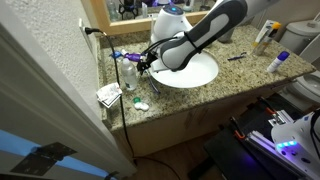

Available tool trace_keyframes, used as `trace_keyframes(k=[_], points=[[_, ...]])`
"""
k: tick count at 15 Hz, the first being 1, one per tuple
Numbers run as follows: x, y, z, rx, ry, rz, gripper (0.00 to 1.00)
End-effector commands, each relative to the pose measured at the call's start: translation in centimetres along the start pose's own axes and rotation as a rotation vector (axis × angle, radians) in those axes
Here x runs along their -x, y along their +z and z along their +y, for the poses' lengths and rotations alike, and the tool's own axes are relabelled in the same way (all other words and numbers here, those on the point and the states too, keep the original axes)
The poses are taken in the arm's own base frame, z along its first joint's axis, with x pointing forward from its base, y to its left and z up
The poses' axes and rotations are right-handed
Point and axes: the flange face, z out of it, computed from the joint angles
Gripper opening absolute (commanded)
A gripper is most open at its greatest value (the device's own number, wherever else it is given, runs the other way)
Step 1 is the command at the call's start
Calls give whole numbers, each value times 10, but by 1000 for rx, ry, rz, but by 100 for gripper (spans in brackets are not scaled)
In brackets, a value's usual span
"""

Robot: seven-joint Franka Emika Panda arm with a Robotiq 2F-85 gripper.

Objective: Put the toothbrush in the metal cup

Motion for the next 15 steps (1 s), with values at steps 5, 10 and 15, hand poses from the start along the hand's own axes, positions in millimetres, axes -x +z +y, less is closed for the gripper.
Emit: trace_keyframes(k=[5, 10, 15], points=[[7, 7, 3, 4, -10, -14, 100], [11, 5, 1, 19, -14, -21, 66], [10, -1, -2, 25, -16, -3, 32]])
